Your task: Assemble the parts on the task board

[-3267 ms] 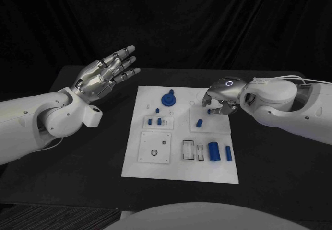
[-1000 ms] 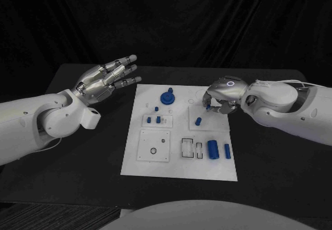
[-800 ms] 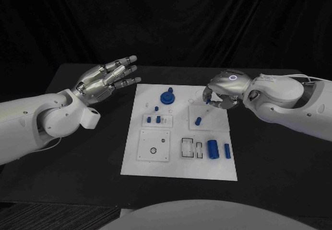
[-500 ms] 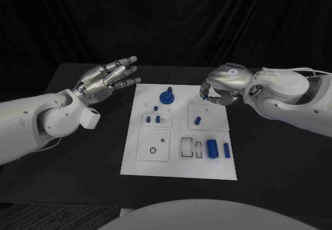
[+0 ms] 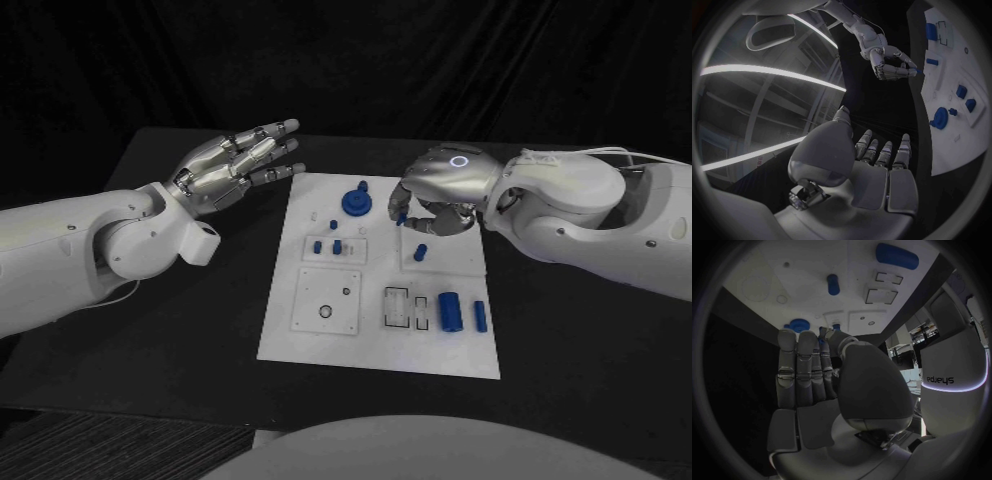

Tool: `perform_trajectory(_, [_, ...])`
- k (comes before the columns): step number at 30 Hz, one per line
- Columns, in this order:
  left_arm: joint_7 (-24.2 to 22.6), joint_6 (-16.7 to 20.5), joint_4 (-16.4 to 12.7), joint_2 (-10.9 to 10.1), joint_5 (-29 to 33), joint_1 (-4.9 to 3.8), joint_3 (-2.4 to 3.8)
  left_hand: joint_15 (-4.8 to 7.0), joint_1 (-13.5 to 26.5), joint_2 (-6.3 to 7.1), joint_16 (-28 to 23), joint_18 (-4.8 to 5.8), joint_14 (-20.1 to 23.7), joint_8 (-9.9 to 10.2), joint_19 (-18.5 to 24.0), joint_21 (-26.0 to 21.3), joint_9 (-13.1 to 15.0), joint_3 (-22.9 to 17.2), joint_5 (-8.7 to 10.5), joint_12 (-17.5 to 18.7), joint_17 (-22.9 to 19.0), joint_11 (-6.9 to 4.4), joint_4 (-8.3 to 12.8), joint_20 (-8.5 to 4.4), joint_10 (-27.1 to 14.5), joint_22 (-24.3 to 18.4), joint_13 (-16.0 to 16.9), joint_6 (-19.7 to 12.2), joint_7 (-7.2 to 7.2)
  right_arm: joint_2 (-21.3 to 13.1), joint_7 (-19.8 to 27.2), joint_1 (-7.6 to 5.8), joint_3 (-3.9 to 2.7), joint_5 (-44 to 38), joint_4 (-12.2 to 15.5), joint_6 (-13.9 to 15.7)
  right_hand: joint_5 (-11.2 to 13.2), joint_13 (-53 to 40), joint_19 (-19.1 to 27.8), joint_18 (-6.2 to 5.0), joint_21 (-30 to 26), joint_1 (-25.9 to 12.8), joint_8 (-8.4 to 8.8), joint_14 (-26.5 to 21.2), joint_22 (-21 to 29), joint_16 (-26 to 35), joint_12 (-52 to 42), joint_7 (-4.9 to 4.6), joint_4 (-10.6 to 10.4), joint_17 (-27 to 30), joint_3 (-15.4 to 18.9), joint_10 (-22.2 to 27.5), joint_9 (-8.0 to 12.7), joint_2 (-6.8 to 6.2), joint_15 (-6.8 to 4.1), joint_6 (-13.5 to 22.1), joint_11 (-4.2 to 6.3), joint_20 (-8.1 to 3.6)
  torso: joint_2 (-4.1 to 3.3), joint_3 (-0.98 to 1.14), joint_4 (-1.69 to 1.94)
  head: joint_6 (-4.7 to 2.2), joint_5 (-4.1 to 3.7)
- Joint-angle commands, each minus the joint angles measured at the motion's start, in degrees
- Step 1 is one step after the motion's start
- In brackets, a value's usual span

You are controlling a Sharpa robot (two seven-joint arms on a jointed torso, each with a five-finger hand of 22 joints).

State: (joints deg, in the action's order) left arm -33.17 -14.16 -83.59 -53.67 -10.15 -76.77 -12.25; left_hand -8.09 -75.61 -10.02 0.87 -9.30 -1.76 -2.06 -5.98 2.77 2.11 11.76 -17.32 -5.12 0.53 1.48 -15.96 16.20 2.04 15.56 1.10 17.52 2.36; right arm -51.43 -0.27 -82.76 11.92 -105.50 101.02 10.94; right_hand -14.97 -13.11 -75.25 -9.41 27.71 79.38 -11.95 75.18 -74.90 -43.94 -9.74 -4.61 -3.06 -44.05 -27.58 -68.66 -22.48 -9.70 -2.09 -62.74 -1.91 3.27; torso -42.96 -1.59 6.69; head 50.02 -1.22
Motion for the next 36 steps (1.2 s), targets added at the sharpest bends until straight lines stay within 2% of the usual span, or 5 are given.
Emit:
perform_trajectory(1, [-0.38, -0.88, 0.06, 0.21, 0.36, 0.11, 0.05, -0.39, -0.55, -0.28, 0.25, -1.03, 0.07, -0.37, -0.34, 0.3, 0.08, 0.34, -0.32, -0.37, 0.09, 0.53, -0.07, 0.16, -0.04, -0.12, 0.08, 0.1, 0.12, 1.93, 1.21, 0.1, -0.05, 2.33, -0.54, -5.06, -0.34, 0.13, 0.25, 0.5, -0.77, 0.29, 0.23, -0.28, -3.17, 0.59, 0.35, -0.59, 0.09, 0.34, 0.16, -0.48, -1.3, 0.47, 0.22, -0.12, -0.15, 0.35, -0.02, 0.06, 0.18, -0.02, -0.03])
perform_trajectory(8, [-0.28, -0.61, -0.12, 0.43, 0.36, 0.14, 0.05, -0.45, -0.7, -0.47, 0.25, -0.99, 0.08, -0.37, -0.03, 0.13, 0.08, 0.35, -0.52, -0.51, 0.09, 0.75, -0.05, 0.18, 0.03, -0.83, 0.11, 0.14, 0.17, 6.76, 1.74, 0.63, -0.05, 3.3, -2.08, -8.79, -1.09, 0.28, 0.51, 0.38, -1.69, 0.91, 0.6, -0.51, -3.05, 1.19, 0.62, -0.88, 0.54, 0.97, 0.51, -0.6, -1.24, 0.71, 0.34, 0.05, -0.36, 0.44, 0.07, 0.02, 0.38, -0.02, -0.24])
perform_trajectory(15, [-0.18, 0.02, -0.34, 0.34, 0.36, 0.14, 0.05, -0.47, -0.92, -0.52, 0.23, -0.84, 0.15, -0.47, 1.13, -0.5, 0.12, 0.69, -0.46, -0.79, 0.07, 0.97, -0.07, 0.01, 0.2, -2.79, 0.15, 0.49, 0.62, 9.72, 1.89, 1.53, -0.05, 3.48, -3.07, -9.6, -1.48, 0.36, 0.71, 0.32, -2.28, 1.17, 0.83, -0.76, -2.97, 1.66, 0.76, -1.06, 0.73, 1.41, 0.75, -0.64, -1.19, 0.85, 0.36, 0.13, -0.49, 0.52, 0.11, -0.02, 0.26, -0.02, 0.19])
perform_trajectory(19, [-0.26, 0.33, -0.29, 0.41, 0.36, 0.14, 0.05, -0.5, -1.06, -0.62, 0.23, -0.83, 0.18, -0.32, 1.74, -0.81, 0.02, 0.92, -0.52, -1.04, 0.06, 1.31, -0.09, -0.13, 0.32, -3.69, 0.19, -0.24, 0.54, 11.08, 2.17, 2.53, -0.05, 3.52, -3.63, -8.35, -2.16, 0.46, 0.07, 0.63, -0.15, 1.41, 1.18, 0.12, -3.41, -0.12, 0.96, -1.26, 0.91, -0.14, 1.14, -0.62, -1.07, 1.03, 0.28, 0.29, -0.66, 0.65, 0.01, -0.02, 0.47, -0.02, 0.2])
perform_trajectory(36, [0.03, -0.34, 0.17, 0.93, 0.36, 0.14, 0.06, -0.44, -1.29, -0.74, 0.24, -0.94, 0.2, -0.35, 1.55, -0.71, 0.05, 1.05, -0.53, -1.67, 0.06, 1.77, -0.02, -0.1, 0.67, -3.17, 0.3, -0.11, 0.93, 13.08, 0.56, 6.05, -0.05, -1.53, -4.5, -2.65, -3.21, 0.6, -0.45, 0.79, 1.15, 1.19, 1.67, 0.78, -3.62, -1.27, 1.21, -1.45, 0.89, -0.94, 2.13, -0.79, -0.91, 0.94, 0.43, 0.23, -0.84, 0.85, -0.04, 0.03, 0.26, -0.02, 1.08])
